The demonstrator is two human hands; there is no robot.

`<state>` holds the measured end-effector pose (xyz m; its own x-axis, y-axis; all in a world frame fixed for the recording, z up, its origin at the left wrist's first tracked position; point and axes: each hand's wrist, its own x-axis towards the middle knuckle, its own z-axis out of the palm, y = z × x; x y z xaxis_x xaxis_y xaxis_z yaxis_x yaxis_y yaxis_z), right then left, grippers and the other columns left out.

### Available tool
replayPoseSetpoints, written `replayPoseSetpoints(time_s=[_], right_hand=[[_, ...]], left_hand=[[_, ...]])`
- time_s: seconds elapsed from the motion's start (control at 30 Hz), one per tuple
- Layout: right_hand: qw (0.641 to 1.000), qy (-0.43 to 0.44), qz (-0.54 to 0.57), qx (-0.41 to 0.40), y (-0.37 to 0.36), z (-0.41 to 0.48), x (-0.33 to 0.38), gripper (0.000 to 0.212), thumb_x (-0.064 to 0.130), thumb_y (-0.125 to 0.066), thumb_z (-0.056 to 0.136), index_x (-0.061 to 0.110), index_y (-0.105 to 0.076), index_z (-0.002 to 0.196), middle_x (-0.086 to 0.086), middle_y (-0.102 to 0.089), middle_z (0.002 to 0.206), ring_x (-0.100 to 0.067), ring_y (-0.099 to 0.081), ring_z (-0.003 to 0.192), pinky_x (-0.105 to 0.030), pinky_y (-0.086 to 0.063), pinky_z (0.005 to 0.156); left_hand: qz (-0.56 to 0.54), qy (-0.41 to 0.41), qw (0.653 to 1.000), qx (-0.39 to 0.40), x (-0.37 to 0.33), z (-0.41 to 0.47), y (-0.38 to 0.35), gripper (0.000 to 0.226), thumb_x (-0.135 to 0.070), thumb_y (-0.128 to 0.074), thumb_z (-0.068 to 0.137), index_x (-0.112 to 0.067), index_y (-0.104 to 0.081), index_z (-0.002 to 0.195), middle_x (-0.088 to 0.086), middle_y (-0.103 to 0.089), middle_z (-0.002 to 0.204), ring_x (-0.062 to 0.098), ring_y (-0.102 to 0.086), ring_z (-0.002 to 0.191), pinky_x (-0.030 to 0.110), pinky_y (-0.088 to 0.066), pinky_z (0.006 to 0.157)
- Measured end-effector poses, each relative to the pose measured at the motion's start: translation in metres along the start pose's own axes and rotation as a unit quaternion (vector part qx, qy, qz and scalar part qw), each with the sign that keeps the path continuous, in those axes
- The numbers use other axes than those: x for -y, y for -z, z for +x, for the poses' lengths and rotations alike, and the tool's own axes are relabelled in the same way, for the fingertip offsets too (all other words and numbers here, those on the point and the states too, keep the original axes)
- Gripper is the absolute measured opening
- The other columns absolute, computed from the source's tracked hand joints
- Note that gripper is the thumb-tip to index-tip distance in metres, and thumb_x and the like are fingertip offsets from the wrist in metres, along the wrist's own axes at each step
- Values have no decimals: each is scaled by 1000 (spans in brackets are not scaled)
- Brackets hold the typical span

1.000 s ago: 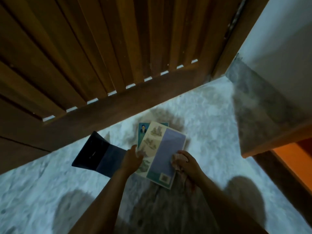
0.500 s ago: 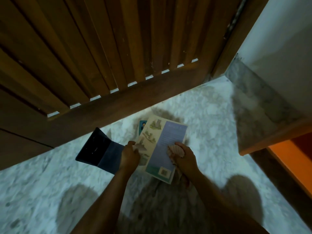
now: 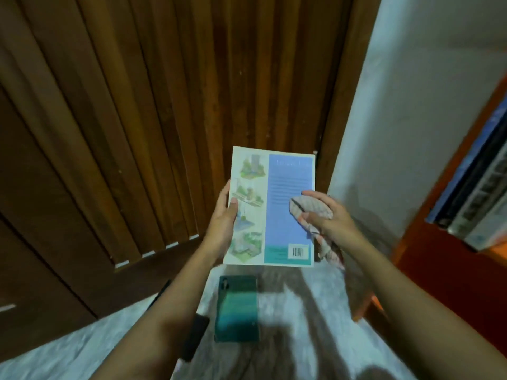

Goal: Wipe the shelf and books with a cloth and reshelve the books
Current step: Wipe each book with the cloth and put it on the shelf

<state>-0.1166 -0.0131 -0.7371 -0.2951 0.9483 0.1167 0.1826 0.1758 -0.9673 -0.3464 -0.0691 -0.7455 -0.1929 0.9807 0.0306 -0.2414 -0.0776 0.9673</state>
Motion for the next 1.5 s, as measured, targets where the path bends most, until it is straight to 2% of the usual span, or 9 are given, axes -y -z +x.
replayPoseSetpoints(time_s=[0.2,0.37,0.47,0.7,0.9,1.07,1.2,1.4,1.5], right_hand=[[995,45,21,-81,27,-9,59,33,29,-67,86,34,-56,117,3,-63,115,-17,-68,95,-42,-59,75],[976,88,13,-197,33,-18,96,65,81,-43,73,41,-50,123,0,-54,124,-12,-62,100,-30,-58,77],[964,135,-16,-228,21,-24,127,46,53,-35,95,31,-46,134,2,-42,126,-2,-49,97,-3,-41,64],[889,336,-186,-249,-8,-28,150,35,29,-47,97,22,-54,130,-5,-43,114,-9,-48,96,-8,-41,73],[919,92,-75,-376,34,-22,102,33,35,-43,97,26,-52,128,3,-39,112,-18,-60,94,-28,-54,68],[924,183,-60,-329,2,-38,118,32,33,-45,97,24,-52,128,7,-42,114,-4,-56,92,-10,-48,67],[899,310,-170,-256,-12,-39,121,33,35,-48,96,26,-53,128,6,-46,111,2,-50,91,-6,-44,70],[920,33,-139,-365,23,-32,82,31,33,-40,98,25,-53,125,-4,-47,121,-10,-49,85,-29,-41,71],[931,78,-104,-342,2,-38,84,29,34,-43,97,26,-54,123,-2,-48,119,-14,-54,95,-34,-50,78]], left_hand=[[-54,-67,995,46,-73,-32,-46,50,-16,-40,100,-40,-27,142,6,-63,119,21,-69,94,40,-59,72],[-48,-99,991,71,-82,-57,-69,49,-14,-44,99,-43,-34,136,5,-65,117,21,-69,92,39,-58,71],[-14,-103,990,95,-81,-67,-81,46,-15,-45,98,-50,-39,127,6,-65,119,24,-69,93,45,-56,75],[9,-143,979,142,-81,-86,-99,45,-14,-47,96,-44,-42,130,6,-61,127,26,-66,104,39,-56,79],[-69,-114,979,154,-84,-88,-87,45,-8,-47,95,-43,-47,124,5,-69,112,23,-69,93,42,-57,73],[-71,-104,979,163,-76,-83,-105,44,-8,-46,96,-40,-47,126,5,-68,115,22,-68,93,37,-57,74],[-111,-107,979,136,-74,-80,-107,43,-10,-47,95,-39,-49,126,10,-61,126,27,-65,101,48,-50,89],[-178,-113,971,108,-75,-79,-105,41,-8,-46,96,-38,-49,125,4,-64,123,29,-64,107,50,-51,85],[-183,-112,973,85,-74,-74,-113,41,-7,-45,97,-36,-48,125,3,-63,125,29,-61,113,51,-50,90]])
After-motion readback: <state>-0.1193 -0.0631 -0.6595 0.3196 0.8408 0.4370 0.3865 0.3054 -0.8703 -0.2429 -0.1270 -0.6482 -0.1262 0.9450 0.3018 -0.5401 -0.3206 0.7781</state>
